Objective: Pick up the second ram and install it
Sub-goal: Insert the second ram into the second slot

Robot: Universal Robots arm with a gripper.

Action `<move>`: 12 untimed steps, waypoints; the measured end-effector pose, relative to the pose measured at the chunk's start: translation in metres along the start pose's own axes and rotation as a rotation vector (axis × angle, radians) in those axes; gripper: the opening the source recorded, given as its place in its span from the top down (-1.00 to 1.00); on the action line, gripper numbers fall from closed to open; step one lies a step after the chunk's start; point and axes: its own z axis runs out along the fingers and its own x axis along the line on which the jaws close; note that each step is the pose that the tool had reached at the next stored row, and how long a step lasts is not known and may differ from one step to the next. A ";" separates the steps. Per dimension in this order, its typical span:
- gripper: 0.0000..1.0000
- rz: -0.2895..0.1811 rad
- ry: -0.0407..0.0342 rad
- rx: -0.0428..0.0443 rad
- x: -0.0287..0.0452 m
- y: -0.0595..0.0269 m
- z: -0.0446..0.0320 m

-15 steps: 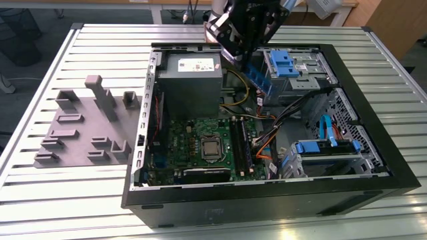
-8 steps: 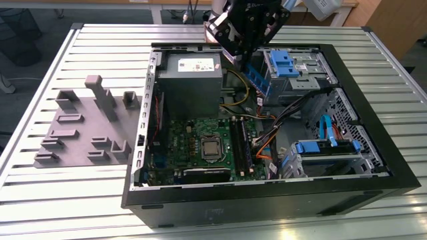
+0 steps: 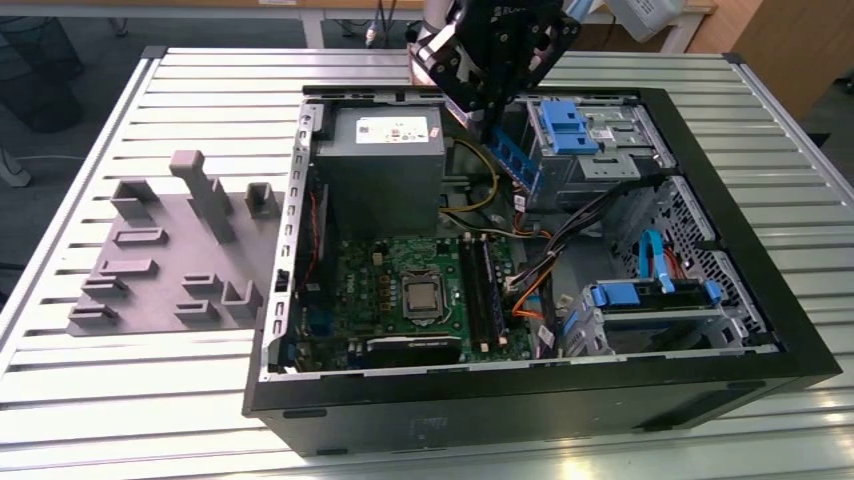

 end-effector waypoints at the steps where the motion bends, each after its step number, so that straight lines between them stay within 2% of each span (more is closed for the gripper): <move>1: 0.72 0.000 0.0000 0.0000 0.0000 0.0000 0.0000; 6: 0.72 0.018 -0.0004 0.0001 0.0000 0.0000 0.0000; 12: 0.72 0.108 -0.0021 0.0011 0.0000 0.0000 0.0001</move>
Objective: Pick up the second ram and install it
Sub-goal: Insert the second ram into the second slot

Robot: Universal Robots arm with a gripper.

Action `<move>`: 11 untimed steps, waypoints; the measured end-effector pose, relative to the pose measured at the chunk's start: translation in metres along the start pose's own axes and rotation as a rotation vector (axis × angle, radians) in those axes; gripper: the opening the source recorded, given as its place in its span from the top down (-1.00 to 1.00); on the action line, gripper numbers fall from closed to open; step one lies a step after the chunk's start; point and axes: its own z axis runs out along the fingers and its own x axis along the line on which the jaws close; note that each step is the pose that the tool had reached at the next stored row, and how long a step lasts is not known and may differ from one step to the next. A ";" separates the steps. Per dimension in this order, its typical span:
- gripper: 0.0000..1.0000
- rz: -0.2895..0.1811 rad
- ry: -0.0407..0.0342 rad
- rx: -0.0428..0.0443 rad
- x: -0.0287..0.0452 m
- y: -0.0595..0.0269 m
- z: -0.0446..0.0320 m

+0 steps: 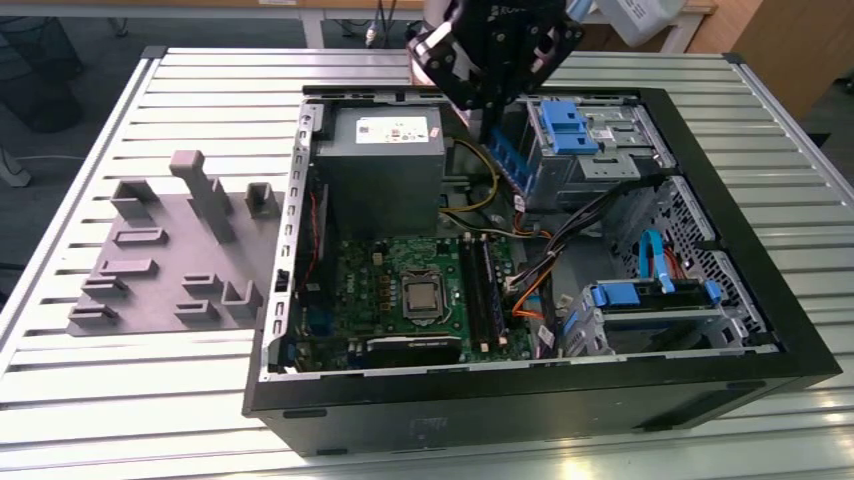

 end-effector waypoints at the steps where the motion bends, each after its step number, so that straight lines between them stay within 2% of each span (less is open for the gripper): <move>1: 0.72 0.017 -0.0004 0.0002 0.0000 0.0000 0.0000; 11: 0.72 0.180 -0.0038 0.0017 0.0000 0.0000 0.0005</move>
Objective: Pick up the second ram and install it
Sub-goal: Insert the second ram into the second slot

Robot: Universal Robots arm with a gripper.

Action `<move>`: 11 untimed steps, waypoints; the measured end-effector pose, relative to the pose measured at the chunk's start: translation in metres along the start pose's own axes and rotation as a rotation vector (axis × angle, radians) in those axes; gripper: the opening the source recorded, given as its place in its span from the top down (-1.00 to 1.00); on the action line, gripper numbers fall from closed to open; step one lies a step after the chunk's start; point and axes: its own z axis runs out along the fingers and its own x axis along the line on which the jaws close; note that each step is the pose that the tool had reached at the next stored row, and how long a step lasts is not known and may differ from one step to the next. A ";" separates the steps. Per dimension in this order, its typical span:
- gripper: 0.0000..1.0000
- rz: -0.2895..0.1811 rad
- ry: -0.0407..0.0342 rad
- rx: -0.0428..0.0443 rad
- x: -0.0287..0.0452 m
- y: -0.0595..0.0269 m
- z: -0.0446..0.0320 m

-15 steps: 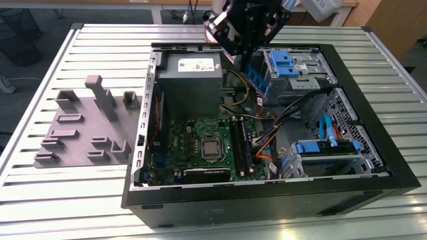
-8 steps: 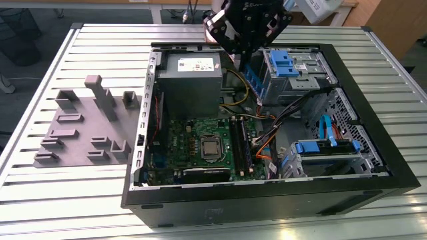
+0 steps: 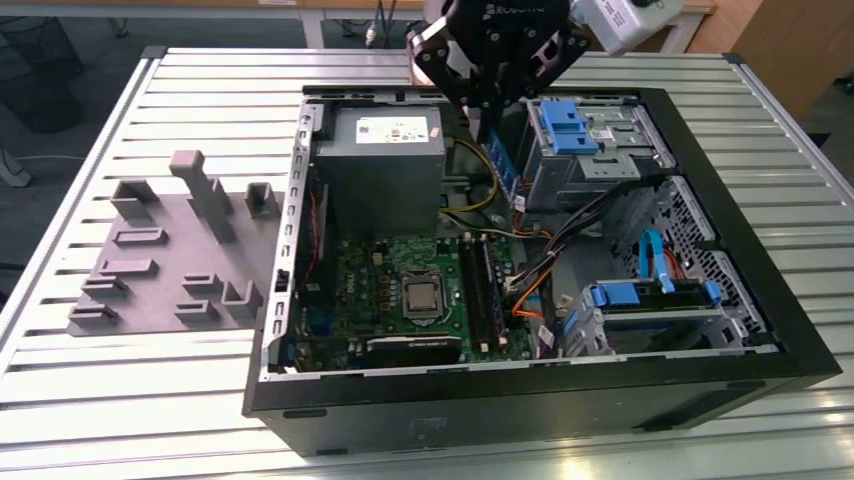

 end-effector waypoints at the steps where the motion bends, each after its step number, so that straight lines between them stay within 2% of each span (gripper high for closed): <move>1: 0.72 0.016 -0.0003 0.0002 0.0000 0.0000 0.0000; 11: 0.72 0.183 -0.0038 0.0019 0.0000 0.0000 0.0006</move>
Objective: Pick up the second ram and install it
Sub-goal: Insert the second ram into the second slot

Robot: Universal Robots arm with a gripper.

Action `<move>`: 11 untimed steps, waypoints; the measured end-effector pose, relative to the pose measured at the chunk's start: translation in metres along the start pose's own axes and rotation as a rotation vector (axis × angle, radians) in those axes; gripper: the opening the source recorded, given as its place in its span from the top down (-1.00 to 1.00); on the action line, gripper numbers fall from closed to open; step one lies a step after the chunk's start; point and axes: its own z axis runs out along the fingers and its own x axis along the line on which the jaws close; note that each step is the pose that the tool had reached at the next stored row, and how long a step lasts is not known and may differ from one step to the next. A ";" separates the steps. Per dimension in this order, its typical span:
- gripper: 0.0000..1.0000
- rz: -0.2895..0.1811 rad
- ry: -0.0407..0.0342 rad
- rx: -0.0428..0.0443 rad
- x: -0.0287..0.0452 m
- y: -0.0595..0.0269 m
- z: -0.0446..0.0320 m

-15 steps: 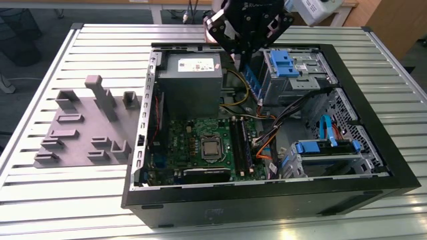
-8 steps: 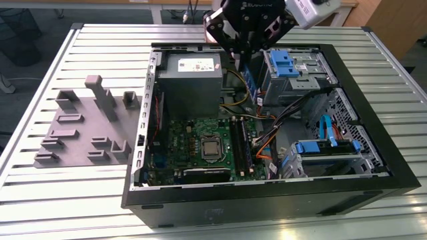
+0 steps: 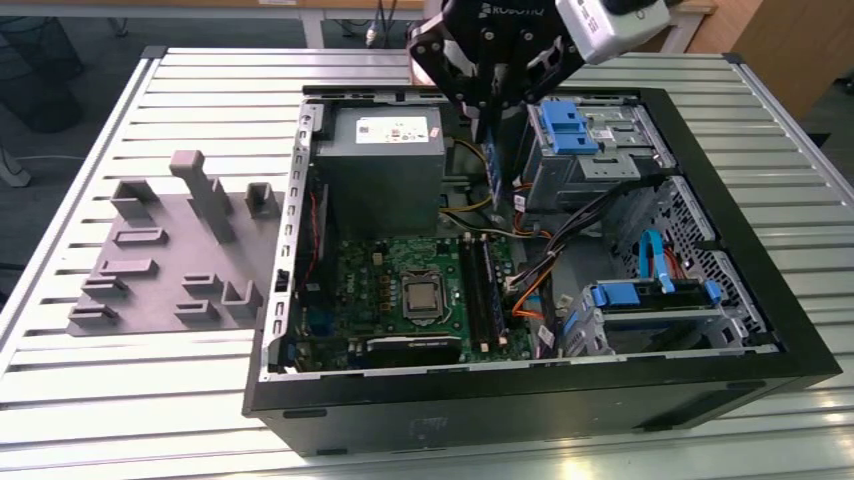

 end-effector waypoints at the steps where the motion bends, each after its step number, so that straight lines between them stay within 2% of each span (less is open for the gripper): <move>1: 0.72 0.017 -0.0004 0.0004 0.0000 0.0000 0.0001; 6: 0.72 0.094 -0.0019 0.0024 0.0000 0.0000 0.0007; 11: 0.72 0.096 -0.0020 0.0024 0.0000 0.0000 0.0008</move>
